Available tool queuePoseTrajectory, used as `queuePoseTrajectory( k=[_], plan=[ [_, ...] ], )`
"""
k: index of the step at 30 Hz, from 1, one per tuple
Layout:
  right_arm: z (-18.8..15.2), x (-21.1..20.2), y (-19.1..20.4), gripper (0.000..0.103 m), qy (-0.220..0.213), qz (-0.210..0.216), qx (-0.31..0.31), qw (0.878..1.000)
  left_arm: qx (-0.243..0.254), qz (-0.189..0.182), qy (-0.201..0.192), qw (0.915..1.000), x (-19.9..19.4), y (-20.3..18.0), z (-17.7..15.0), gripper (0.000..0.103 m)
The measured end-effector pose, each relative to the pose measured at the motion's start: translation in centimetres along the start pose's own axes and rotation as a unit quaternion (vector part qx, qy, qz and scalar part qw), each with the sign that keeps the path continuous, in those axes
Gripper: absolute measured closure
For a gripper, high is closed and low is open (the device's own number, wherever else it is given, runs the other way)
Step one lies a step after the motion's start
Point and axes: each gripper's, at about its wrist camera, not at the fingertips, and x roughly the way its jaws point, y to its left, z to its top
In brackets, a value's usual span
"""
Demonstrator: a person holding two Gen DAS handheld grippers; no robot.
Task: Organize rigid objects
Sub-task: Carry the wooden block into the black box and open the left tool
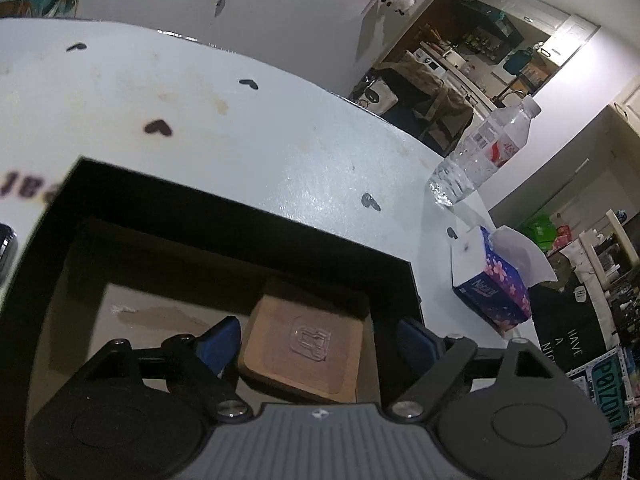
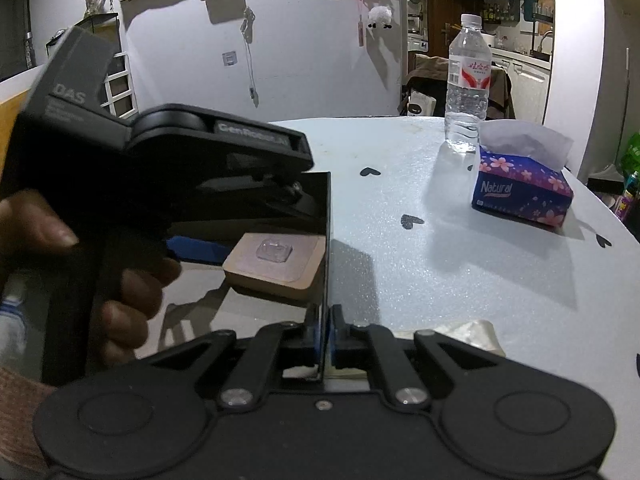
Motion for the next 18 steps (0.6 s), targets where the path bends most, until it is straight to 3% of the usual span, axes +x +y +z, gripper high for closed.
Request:
queuePoseTrajectory(
  k=[10,18],
  plan=[
    [0.0,0.1,-0.1,0.098,0.001,0.002,0.003,1.000,0.048,0.000,-0.007,0.9988,-3.2,-0.5,-0.7,0.012],
    [0.1,0.1,-0.2,0.097,0.003,0.004,0.006,1.000,0.091,0.014,-0.042,0.9949,-7.5,-0.6,-1.6,0.006]
  ],
)
